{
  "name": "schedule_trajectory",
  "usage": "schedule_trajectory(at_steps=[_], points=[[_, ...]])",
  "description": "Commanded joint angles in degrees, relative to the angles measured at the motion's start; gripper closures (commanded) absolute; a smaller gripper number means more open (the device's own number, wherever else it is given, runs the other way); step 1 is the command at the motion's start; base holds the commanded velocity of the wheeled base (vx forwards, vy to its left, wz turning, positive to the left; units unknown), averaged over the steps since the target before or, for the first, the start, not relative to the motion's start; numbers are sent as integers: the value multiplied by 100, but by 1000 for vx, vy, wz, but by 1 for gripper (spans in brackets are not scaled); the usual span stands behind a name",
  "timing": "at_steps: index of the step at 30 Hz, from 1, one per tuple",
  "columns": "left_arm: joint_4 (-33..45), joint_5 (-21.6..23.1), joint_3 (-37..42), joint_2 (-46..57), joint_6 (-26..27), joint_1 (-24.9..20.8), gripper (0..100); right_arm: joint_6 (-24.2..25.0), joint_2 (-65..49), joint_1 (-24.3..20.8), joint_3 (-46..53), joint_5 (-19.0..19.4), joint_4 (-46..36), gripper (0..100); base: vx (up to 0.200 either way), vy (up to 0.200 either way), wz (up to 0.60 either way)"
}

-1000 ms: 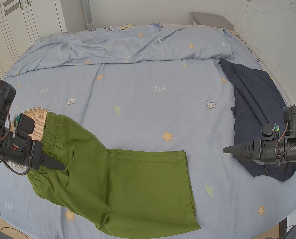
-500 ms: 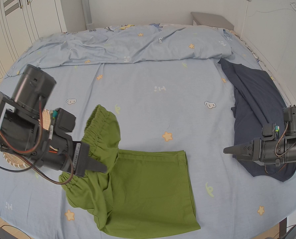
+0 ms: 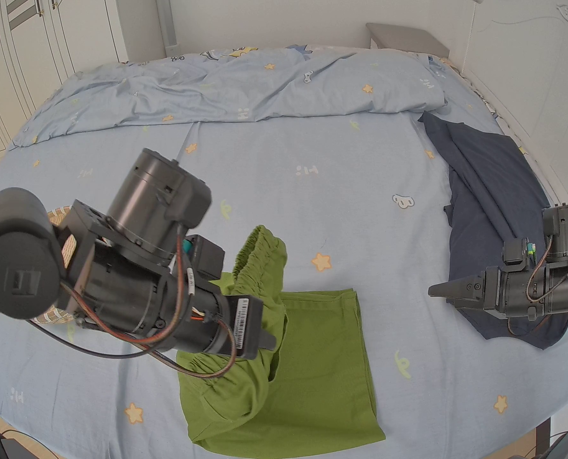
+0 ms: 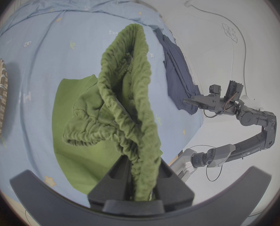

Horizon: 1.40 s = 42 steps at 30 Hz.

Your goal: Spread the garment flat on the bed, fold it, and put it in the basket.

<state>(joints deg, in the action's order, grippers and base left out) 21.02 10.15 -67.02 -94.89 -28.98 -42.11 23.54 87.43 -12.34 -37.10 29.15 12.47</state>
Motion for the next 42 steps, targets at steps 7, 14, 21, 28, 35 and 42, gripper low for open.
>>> schedule_trajectory(at_steps=[7, 14, 21, 28, 35, 42], points=[[-493, -31, -4, -680, -275, -325, 100, 1, 28, -32, 1, 3, 1, 0, 0, 0, 0], [-889, -31, -30, -1110, -495, -535, 0, 1, 46, -67, 9, -6, 1, 0, 0, 0, 0], [-1275, -22, -12, -1365, -794, -685, 0, 1, 55, -76, 9, -6, 1, 0, 0, 0, 0], [-1337, -14, -12, -1286, -1093, -553, 0, 1, 55, -111, 36, 3, 10, 0, 0, 0, 0], [-1328, 285, 708, -390, -1040, 695, 0, 1, 2, -603, 71, 3, 1, 0, 0, 0, 0], [-1750, 2113, 2194, 234, -64, 2391, 0, 10, 11, -884, -87, 3, 10, 0, 0, 0, 0]])
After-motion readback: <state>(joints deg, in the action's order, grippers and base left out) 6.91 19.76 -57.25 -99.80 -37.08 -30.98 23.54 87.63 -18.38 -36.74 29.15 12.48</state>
